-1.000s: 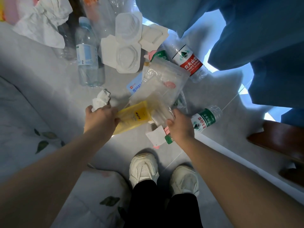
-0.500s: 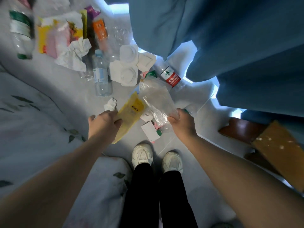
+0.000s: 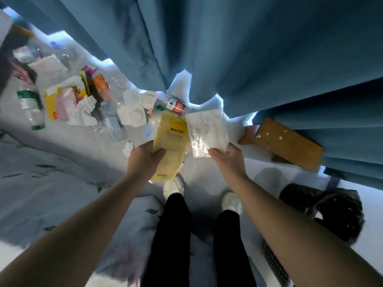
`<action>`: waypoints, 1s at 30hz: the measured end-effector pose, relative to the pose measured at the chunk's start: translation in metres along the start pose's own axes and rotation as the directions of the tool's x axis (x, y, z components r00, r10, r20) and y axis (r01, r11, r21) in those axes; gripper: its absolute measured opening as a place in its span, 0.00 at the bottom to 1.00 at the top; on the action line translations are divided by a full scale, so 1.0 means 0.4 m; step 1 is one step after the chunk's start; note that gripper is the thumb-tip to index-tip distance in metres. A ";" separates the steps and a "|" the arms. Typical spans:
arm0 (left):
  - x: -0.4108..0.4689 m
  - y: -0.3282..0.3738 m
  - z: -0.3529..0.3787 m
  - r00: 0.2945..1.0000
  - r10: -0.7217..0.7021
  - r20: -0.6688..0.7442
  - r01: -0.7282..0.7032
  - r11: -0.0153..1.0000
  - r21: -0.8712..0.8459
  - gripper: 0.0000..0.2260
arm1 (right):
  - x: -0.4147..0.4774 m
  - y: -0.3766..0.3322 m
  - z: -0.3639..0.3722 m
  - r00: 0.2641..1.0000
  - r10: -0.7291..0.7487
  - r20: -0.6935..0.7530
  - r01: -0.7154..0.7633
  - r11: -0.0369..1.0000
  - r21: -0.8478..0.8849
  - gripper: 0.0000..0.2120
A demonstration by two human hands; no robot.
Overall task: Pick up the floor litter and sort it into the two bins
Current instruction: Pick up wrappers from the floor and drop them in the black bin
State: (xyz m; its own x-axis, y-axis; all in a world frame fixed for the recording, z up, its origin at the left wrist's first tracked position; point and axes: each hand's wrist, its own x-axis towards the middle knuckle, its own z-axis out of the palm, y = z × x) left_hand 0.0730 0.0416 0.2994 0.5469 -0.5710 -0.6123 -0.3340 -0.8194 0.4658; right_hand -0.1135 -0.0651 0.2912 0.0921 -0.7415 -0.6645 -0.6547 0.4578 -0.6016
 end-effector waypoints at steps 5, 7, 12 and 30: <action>-0.073 0.105 0.075 0.997 0.065 0.051 -0.065 0.998 0.004 0.13 | -0.050 0.109 -0.143 0.987 0.133 -0.092 -0.118 0.982 0.149 0.07; -0.105 0.156 0.125 0.994 0.088 0.067 -0.089 0.996 0.023 0.12 | -0.057 0.160 -0.207 0.983 0.155 -0.094 -0.136 0.974 0.179 0.06; -0.199 0.299 0.306 0.985 0.149 0.088 -0.157 0.983 0.090 0.11 | -0.071 0.317 -0.398 0.978 0.195 -0.078 -0.166 0.945 0.283 0.06; -0.521 0.719 1.312 0.832 0.163 0.531 -0.338 0.907 0.251 0.11 | -0.125 1.213 -1.043 0.730 0.643 -0.234 -0.334 0.633 0.698 0.04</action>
State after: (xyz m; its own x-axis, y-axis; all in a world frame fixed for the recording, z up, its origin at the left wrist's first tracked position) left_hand -0.5399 -0.1013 0.2258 -0.0074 -0.6352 -0.7723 -0.6803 -0.5629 0.4695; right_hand -0.7487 -0.0106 0.2173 -0.5288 -0.3614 -0.7680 0.0788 0.8800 -0.4683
